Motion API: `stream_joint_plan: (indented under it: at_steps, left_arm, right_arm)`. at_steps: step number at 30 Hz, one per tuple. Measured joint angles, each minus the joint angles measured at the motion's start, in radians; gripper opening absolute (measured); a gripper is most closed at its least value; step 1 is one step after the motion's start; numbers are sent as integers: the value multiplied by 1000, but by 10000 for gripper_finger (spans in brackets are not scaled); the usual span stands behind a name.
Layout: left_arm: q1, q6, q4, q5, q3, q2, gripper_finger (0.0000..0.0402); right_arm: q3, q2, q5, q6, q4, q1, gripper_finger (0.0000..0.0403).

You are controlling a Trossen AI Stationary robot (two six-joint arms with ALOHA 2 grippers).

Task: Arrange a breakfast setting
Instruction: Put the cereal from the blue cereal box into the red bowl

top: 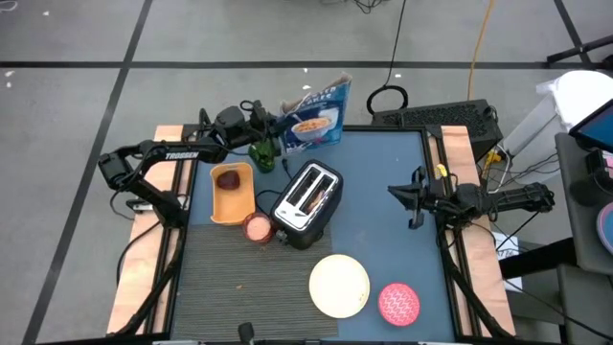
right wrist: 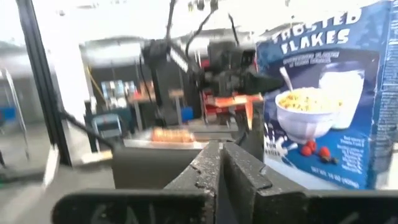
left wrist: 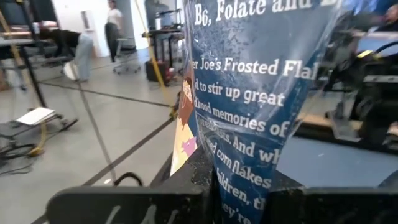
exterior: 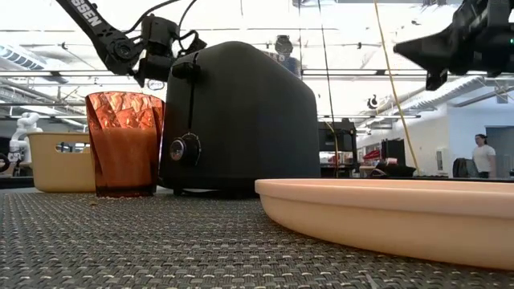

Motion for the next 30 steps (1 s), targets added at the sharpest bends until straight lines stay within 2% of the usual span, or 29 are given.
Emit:
stream_joint_plan:
  at_steps: [4,10,18,23,30]
  left_arm:
    - [-10,-21,-1,44,52,0,23]
    - [-41,-47,-6,97,146,0,23]
    - [-97,-70,-134,170,277,-1,23]
    - [-139,-70,-239,205,340,-1,23]
    - [-211,-81,-304,229,392,-1,23]
  right_arm:
    - [0,0,0,2,80,0,61]
    - [0,0,2,1,145,0,158]
    - [0,0,24,1,246,0,274]
    - [0,0,98,-2,320,0,308]
    - [35,24,101,-67,331,0,314]
